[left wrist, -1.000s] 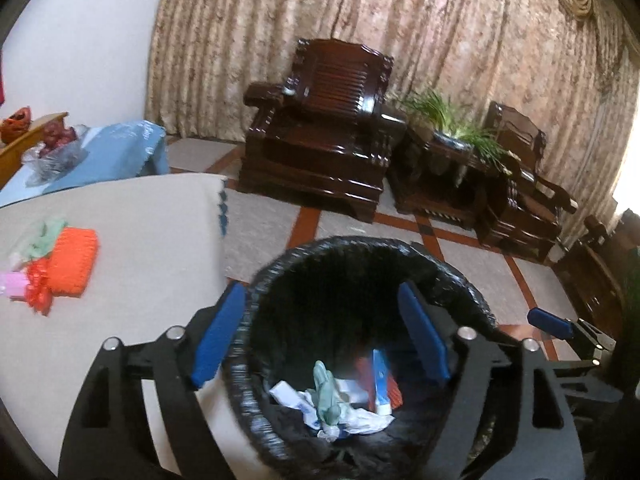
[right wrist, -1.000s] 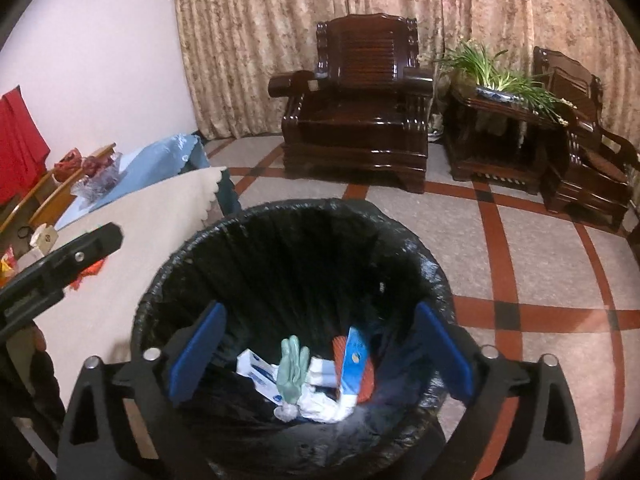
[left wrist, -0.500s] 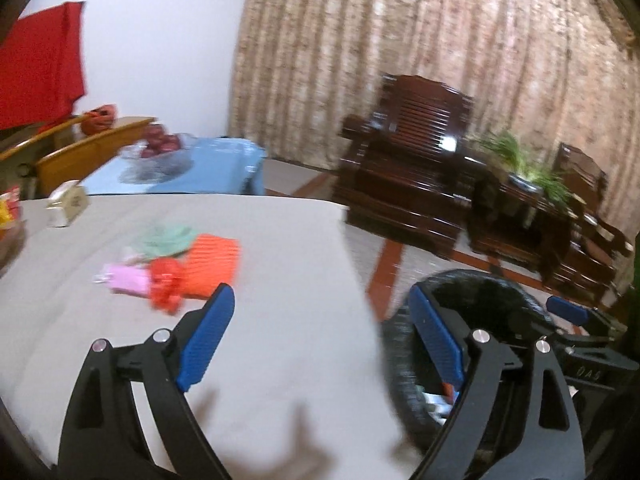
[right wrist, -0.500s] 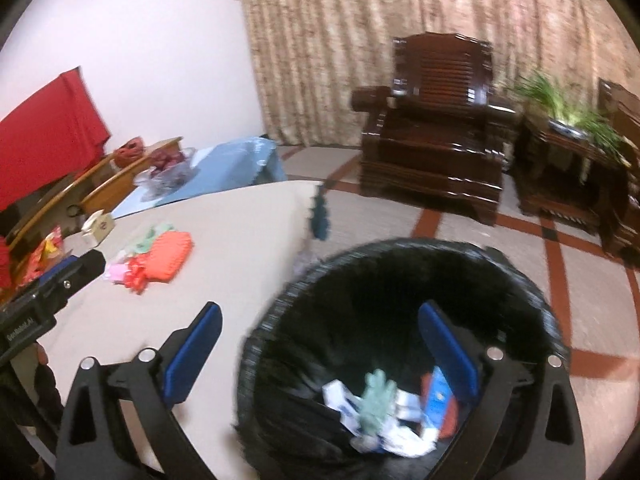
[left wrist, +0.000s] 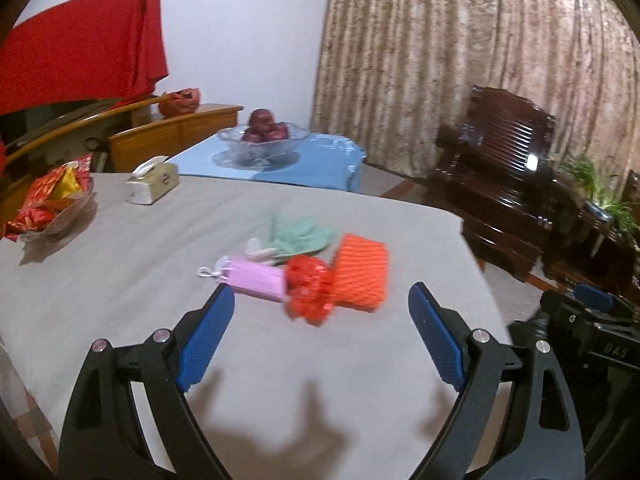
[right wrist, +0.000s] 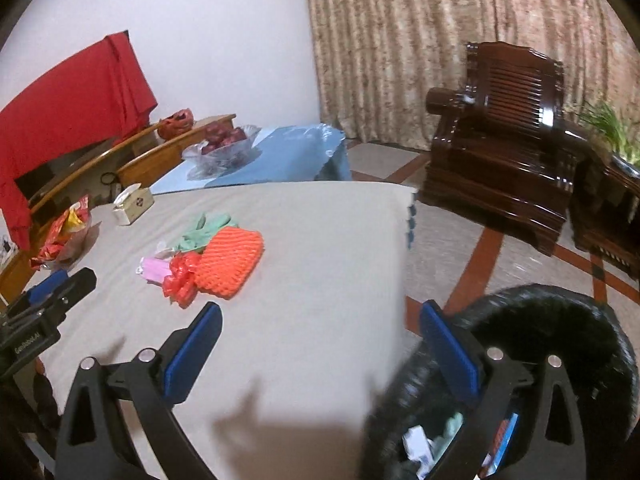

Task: Collect trash
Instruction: 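Move both tools back to the red bag and orange foam net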

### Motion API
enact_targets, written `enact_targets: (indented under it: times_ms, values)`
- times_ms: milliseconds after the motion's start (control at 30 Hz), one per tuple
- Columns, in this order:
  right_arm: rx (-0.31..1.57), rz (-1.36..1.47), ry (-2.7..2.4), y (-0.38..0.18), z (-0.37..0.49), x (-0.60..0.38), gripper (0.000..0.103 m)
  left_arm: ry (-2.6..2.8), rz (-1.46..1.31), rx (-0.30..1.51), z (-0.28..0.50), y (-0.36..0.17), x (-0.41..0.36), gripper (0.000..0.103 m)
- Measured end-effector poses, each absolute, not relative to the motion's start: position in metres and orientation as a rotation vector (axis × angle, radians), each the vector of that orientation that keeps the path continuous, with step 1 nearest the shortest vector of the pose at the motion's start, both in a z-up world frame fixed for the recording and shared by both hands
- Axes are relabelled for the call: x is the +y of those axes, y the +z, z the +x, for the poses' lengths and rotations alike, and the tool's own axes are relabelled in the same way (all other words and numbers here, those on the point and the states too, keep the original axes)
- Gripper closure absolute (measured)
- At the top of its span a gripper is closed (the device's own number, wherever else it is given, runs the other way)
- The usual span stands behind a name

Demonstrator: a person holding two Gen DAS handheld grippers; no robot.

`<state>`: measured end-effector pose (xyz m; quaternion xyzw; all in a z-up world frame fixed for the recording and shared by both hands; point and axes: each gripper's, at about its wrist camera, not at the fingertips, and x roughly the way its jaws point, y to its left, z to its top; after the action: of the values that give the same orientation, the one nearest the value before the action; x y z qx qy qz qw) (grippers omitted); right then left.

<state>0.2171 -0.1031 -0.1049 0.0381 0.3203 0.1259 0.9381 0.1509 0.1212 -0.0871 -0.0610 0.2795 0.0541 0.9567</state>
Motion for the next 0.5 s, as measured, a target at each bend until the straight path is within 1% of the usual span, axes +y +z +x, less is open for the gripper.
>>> enact_targets:
  times_ms: [500]
  values:
    - [0.737, 0.038, 0.313, -0.148, 0.298, -0.019, 0.006, 0.175, -0.144, 0.622, 0.201, -0.136, 0.17, 0.017]
